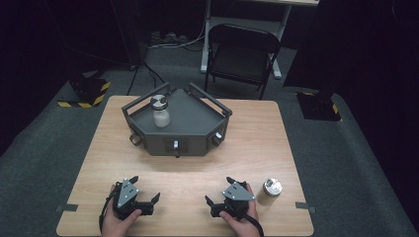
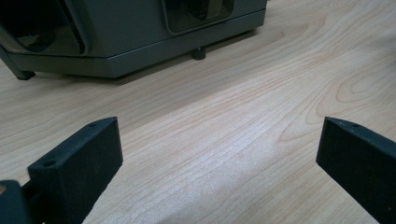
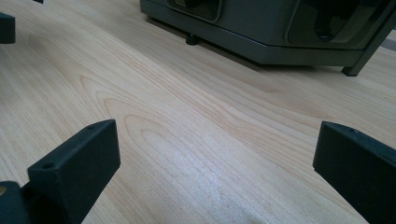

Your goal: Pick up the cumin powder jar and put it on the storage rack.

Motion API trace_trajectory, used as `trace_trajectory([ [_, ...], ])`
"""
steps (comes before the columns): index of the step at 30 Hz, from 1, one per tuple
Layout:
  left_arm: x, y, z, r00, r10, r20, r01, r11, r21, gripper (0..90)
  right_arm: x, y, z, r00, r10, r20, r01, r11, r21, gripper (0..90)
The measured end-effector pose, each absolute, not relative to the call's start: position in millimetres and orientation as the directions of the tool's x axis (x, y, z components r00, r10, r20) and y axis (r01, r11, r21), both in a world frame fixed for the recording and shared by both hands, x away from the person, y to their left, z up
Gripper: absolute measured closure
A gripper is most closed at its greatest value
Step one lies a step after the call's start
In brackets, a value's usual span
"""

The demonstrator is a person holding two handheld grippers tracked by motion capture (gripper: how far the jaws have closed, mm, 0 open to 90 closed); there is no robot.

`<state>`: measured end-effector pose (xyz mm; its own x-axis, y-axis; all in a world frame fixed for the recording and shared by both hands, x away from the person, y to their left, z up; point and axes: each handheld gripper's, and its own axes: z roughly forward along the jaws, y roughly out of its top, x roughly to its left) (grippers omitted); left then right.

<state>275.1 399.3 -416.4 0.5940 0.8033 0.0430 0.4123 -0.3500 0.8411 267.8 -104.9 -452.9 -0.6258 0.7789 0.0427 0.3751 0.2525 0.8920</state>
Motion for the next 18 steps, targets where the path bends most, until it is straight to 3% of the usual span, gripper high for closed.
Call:
trace_trajectory([
  [18, 275.0, 395.2, -414.2, 0.608, 0.791, 0.072, 0.406, -0.387, 0.828, 0.8, 243.1, -115.4, -440.4, -0.612, 0.791, 0.018, 0.292, 0.205, 0.934, 0.5],
])
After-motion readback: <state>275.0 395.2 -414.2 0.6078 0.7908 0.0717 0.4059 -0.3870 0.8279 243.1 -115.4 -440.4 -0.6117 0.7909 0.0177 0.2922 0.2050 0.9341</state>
